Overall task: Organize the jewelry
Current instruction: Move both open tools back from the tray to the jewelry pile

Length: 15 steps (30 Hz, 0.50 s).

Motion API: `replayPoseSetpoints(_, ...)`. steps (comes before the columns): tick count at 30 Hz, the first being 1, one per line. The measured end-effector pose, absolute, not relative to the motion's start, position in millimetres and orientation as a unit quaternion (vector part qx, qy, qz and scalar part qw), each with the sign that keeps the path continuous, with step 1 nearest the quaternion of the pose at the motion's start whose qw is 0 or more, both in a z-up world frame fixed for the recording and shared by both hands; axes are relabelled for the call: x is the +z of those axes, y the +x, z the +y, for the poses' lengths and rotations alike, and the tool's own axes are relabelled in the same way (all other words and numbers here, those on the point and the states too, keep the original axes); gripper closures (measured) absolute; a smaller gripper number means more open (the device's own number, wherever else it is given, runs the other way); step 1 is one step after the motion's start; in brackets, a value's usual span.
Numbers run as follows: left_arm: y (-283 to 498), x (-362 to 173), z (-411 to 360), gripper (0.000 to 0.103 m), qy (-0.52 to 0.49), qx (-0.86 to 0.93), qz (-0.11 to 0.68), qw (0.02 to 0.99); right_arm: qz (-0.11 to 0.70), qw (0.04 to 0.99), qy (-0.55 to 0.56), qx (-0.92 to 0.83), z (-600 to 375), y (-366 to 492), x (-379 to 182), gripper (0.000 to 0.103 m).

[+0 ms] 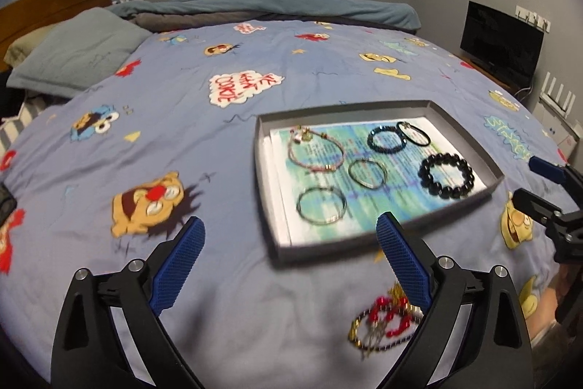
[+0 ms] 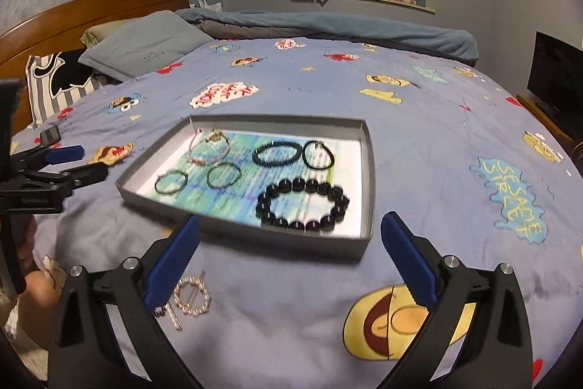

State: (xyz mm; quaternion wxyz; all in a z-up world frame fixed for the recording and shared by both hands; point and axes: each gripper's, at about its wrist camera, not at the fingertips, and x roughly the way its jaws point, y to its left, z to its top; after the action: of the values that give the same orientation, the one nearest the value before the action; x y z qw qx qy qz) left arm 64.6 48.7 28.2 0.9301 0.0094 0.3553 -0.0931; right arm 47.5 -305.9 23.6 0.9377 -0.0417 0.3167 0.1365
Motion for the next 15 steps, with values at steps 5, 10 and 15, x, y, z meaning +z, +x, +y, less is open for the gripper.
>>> replayPoseSetpoints(5,45,10,52,0.008,0.009,-0.095,0.356,0.93,0.332,0.932,-0.05,0.139,-300,39,-3,0.005)
replayPoseSetpoints(10,30,-6,47,0.008,0.021,-0.101,0.353,0.93,0.341,0.925,-0.052,0.157,-283,28,-26,0.005)
replayPoseSetpoints(15,30,-18,41,0.008,0.034,-0.101,0.365,0.925,0.36,0.912,-0.062,0.187,-261,25,-40,0.028)
